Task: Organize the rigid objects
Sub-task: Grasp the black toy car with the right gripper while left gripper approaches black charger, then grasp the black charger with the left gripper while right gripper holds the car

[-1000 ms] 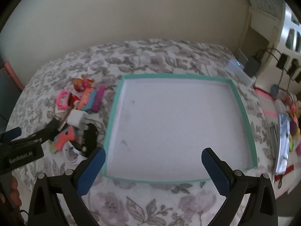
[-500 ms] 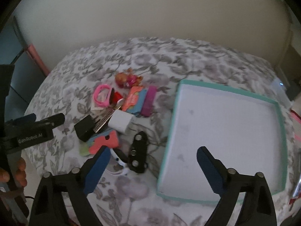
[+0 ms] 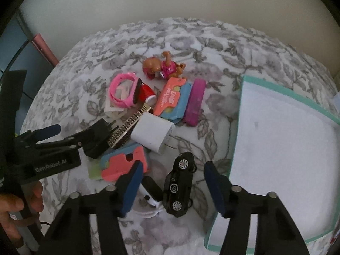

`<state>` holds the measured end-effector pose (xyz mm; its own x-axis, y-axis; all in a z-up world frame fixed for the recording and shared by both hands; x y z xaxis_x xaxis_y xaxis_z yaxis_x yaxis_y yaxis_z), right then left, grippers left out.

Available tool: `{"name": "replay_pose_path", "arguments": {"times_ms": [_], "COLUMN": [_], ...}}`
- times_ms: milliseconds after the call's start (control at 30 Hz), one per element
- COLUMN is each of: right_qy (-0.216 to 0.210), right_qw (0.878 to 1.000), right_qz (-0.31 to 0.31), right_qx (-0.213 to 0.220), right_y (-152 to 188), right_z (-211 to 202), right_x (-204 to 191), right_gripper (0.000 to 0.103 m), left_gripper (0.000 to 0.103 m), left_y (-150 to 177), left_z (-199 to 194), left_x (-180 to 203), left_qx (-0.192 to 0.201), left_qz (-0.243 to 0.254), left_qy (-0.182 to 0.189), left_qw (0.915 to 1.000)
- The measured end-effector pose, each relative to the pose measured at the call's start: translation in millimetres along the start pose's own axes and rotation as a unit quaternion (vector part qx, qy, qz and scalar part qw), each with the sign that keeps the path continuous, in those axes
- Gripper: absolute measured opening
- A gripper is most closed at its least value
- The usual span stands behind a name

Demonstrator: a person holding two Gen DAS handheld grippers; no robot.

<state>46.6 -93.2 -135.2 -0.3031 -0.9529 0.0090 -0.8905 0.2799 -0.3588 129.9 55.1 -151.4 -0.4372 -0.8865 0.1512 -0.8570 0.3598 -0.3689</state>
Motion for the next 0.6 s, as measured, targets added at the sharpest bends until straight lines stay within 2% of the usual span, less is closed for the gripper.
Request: {"name": "replay_pose_path", "arguments": {"times_ms": [200, 300, 433, 533, 600], "right_qy": [0.0, -0.002, -0.001, -0.003, -0.004], "right_qw": [1.0, 0.999, 0.999, 0.999, 0.999], "right_qz": [0.014, 0.012, 0.008, 0.009, 0.011], "right_qx": [-0.023, -0.034, -0.038, -0.037, -0.036], "right_y": [7, 12, 15, 16, 15], "right_z": [16, 22, 26, 27, 27], "right_x": [5, 4, 1, 2, 2], "right_gripper": [0.042, 0.037, 0.035, 0.035, 0.035], "left_gripper": [0.089, 0.08, 0.073, 0.063, 0.062], "left_y": [1, 3, 1, 4, 5], "left_z": [5, 9, 9, 7, 7], "left_x": [16, 26, 28, 31, 33], "left_qx": [0.002, -0.004, -0.001, -0.003, -0.004], "left_qz": [0.022, 0.037, 0.034, 0.038, 0.043], "left_qy": [0.028, 0.044, 0.062, 0.08, 0.077], "left_qw": [0.9994, 0.9983, 0.9975, 0.9961, 0.9961]}}
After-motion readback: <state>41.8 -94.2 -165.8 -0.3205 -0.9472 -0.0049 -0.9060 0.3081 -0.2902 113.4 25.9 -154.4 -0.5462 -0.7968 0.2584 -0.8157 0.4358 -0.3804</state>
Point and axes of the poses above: each gripper's, at about its wrist camera, not at the fingertips, and z roughly the way its jaws point, x to its right, y to its underside, the point moved 10 cm from there along z, roughly the way its jaws point, and after that the axes turned 9 degrees about y, right-handed, at the moved point
